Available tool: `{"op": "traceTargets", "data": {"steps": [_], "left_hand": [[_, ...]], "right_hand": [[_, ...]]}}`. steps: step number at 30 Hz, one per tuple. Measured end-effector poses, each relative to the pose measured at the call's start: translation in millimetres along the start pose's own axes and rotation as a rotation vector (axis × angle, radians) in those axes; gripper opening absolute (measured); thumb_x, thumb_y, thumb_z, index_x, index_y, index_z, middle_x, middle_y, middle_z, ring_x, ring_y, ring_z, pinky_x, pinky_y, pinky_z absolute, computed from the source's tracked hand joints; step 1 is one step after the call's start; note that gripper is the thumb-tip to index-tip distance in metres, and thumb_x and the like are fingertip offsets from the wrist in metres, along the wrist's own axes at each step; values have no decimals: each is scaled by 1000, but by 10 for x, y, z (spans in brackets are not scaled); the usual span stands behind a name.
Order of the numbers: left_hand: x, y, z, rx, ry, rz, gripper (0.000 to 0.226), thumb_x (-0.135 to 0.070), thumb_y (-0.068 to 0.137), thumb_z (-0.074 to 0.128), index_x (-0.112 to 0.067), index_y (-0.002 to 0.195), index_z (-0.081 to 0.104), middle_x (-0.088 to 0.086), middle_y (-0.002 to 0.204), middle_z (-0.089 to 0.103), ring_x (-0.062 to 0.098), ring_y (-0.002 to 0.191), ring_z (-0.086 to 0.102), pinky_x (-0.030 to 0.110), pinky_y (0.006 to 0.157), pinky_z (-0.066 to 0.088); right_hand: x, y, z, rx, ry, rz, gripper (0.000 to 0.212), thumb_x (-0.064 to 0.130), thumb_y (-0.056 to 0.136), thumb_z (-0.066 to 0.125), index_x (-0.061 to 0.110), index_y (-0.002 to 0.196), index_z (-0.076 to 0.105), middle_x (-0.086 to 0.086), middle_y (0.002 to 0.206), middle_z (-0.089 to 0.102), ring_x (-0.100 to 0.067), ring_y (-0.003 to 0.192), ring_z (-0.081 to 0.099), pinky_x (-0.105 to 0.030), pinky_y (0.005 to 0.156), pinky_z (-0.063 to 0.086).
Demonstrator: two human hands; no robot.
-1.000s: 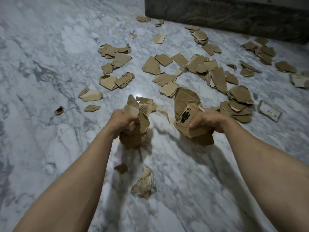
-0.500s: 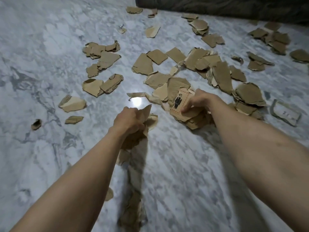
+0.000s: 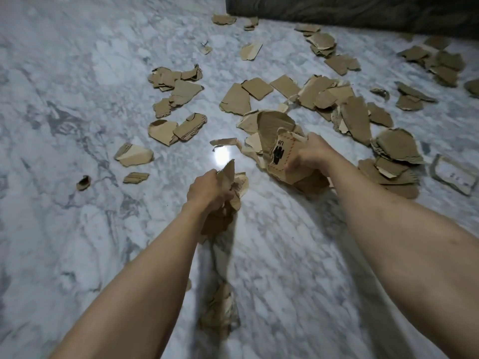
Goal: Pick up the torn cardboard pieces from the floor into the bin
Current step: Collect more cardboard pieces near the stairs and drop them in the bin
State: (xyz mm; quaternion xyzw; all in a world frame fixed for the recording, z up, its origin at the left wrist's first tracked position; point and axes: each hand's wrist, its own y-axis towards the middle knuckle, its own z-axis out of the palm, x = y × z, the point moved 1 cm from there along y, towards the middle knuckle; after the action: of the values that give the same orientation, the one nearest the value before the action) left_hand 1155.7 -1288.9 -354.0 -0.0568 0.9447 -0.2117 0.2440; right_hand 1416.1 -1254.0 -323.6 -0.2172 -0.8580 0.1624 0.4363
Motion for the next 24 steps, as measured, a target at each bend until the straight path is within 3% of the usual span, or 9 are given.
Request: {"op": "traceTargets", "data": {"steps": [3, 6, 8, 11, 14, 17, 21, 24], "left_hand": [[161, -168, -84, 68, -286, -88, 62, -35, 65, 80, -13, 117, 55, 7, 109, 63, 28, 97, 62, 42, 79, 57], [480, -316, -217, 6, -580, -140, 76, -35, 41, 78, -6, 111, 68, 13, 105, 71, 30, 94, 68, 35, 68, 56], [740, -424, -333, -65, -687, -167, 73, -37, 45, 79, -3, 108, 71, 14, 100, 72, 29, 89, 68, 33, 68, 53], [1169, -603, -452, -181, -799, -219, 69, -39, 48, 83, -8, 109, 72, 13, 104, 74, 25, 90, 69, 38, 77, 57], [1492, -813, -462, -231, -851, -260, 46, -20, 70, 85, -11, 112, 69, 12, 107, 74, 28, 94, 70, 43, 82, 60], [1657, -998, -394, -225, -950, -254, 29, -13, 79, 82, -12, 105, 69, 8, 98, 73, 23, 84, 68, 34, 75, 57], [1776, -1129, -267, -191, -955, -212, 33, -23, 82, 82, -12, 110, 70, 8, 105, 74, 27, 96, 71, 41, 88, 56], [1762, -1184, -210, -190, -989, -204, 28, -22, 87, 78, -12, 112, 69, 8, 106, 73, 26, 96, 69, 37, 85, 55]], "right_hand": [[12, -325, -10, 94, 241, -27, 56, 0, 65, 88, 9, 113, 61, -1, 112, 68, -27, 105, 64, -27, 66, 52], [23, -719, 70, 236, 203, -59, 39, 2, 66, 87, 16, 99, 70, -3, 93, 74, -26, 95, 69, -27, 66, 56], [39, -999, 279, 377, 72, -118, 53, 5, 64, 89, 17, 112, 67, -4, 103, 74, -28, 101, 69, -38, 81, 60], [71, -1459, 792, 593, -238, -236, 79, 16, 59, 92, 29, 128, 56, 0, 120, 66, -23, 106, 66, -45, 89, 58], [-92, -1898, 1387, 761, -573, -269, 85, 16, 71, 85, 35, 141, 40, 1, 132, 59, -25, 116, 58, -47, 94, 53], [-314, -2157, 1721, 714, -809, -260, 78, 17, 81, 69, 40, 143, 29, -6, 136, 53, -33, 116, 55, -49, 92, 51], [-305, -2189, 1825, 587, -914, -384, 46, 20, 85, 65, 22, 126, 47, -10, 122, 56, -31, 108, 57, -38, 79, 47], [-264, -2185, 1823, 522, -891, -390, 23, 21, 85, 66, 18, 105, 56, -9, 115, 48, -29, 108, 53, -34, 76, 43]]}}
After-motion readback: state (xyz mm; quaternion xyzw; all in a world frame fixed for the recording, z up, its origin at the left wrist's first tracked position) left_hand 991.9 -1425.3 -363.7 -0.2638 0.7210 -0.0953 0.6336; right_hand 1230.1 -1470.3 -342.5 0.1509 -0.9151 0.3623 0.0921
